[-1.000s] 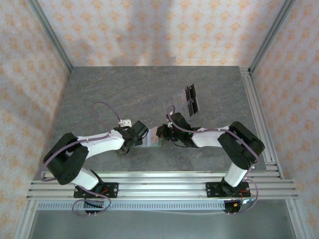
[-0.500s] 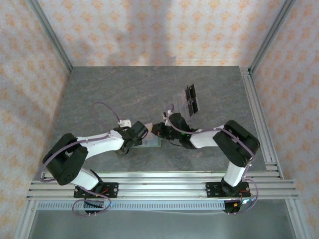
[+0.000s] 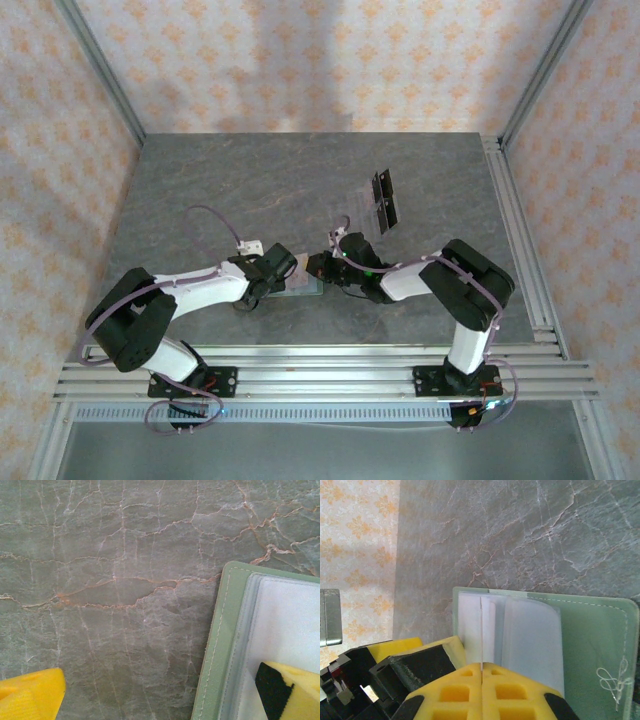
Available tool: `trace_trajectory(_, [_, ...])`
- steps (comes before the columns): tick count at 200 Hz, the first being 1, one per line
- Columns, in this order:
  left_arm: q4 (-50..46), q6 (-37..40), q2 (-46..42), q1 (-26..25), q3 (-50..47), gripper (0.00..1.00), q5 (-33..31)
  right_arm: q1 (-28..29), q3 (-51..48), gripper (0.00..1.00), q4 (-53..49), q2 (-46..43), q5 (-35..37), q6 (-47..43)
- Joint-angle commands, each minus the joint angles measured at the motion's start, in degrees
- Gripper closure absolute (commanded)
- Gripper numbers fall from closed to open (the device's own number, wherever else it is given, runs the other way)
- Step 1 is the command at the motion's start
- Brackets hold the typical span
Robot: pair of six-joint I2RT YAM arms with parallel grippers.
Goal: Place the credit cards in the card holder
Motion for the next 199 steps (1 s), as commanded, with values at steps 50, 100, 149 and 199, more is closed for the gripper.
trace_trajectory(50, [-3.6, -0.5, 0.3, -0.2, -1.4, 0.00, -1.2, 0.3, -0.6, 1.00, 4.3, 3.3, 0.5, 0.8])
trace_trajectory(100, [-3.4, -0.4, 0.1, -0.3, -2.0, 0.00, -0.9, 0.3, -0.2, 1.00, 5.6, 4.7, 0.2, 1.7])
trace_trajectory(149, [-2.9, -0.6, 0.7, -0.3, -2.2, 0.00, -0.7, 0.3, 0.1, 1.00, 7.8, 5.3, -0.7, 3.3])
trace_trajectory(199, [-3.0, -0.6, 0.8, -0.4, -2.2, 0.00, -0.8, 0.3, -0.3, 1.00, 9.4, 5.5, -0.9, 4.5])
